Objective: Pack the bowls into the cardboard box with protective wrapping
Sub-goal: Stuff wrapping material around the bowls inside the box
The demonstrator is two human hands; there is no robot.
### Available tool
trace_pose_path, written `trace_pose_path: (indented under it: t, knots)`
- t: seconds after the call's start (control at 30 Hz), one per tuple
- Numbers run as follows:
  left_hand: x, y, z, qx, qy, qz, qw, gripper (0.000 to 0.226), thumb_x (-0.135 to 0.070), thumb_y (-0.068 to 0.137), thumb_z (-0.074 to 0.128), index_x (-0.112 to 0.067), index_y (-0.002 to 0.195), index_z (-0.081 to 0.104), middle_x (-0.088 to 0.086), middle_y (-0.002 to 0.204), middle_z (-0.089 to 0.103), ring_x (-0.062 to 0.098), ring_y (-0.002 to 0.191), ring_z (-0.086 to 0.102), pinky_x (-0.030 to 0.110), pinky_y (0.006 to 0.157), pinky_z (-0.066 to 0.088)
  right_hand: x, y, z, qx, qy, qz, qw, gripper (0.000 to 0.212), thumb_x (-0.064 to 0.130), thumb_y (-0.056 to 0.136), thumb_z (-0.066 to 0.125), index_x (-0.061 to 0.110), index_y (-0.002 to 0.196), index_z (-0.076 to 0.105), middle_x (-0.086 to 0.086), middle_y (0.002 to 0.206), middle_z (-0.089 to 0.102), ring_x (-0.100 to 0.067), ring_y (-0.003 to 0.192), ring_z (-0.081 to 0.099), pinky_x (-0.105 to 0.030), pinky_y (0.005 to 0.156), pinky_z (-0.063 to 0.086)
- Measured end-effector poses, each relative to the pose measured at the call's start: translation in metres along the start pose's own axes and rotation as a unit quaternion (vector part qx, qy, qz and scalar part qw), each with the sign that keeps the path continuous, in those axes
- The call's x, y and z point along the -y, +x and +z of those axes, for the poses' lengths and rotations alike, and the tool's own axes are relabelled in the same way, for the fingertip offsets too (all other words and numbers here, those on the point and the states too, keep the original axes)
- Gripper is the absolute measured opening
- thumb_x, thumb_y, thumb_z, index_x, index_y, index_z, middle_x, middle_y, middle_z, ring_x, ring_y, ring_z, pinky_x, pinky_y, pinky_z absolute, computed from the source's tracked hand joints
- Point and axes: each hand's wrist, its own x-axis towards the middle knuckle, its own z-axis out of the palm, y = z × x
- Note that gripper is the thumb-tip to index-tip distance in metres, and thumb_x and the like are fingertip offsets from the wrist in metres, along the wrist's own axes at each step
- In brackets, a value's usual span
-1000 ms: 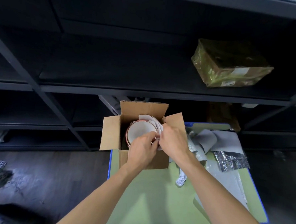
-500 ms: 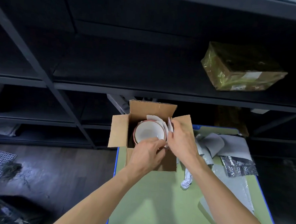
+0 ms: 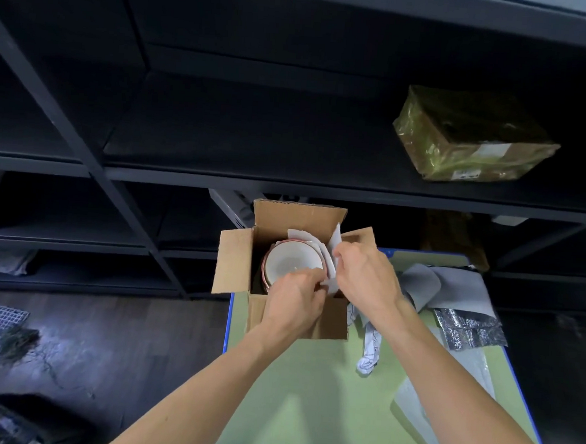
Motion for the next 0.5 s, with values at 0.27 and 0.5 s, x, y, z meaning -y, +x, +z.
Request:
trace_pose_path:
  t: [0.27,0.5]
  knots:
    - [0.001,0.001,0.001,0.015,-0.002,-0.004,1.000,0.013,-0.029,0.087,0.053,-0.021,0.083,0.062,0.001,0.080,0.065,0.025,0.079,0.058,0.036,0.057,0.042,-0.006,-0.003,0.015,0.057,-0.004,-0.019,0.998,0.018,0.008,0.087,0.050,0.013,0.092,0.066,-0.009,0.092,0.067,-0.034,0.090,0.062,-0.037,0.064,0.038]
    - [0.003,0.014,-0.009,0.089,0.034,-0.019,0.995,0.018,-0.029,0.091,0.057,-0.019,0.079,0.067,0.002,0.079,0.069,0.026,0.076,0.057,0.031,0.057,0.031,-0.020,-0.004,0.013,0.087,-0.026,-0.041,0.995,0.045,-0.004,0.081,0.051,0.016,0.118,0.068,-0.003,0.121,0.058,-0.026,0.109,0.054,-0.036,0.071,0.045]
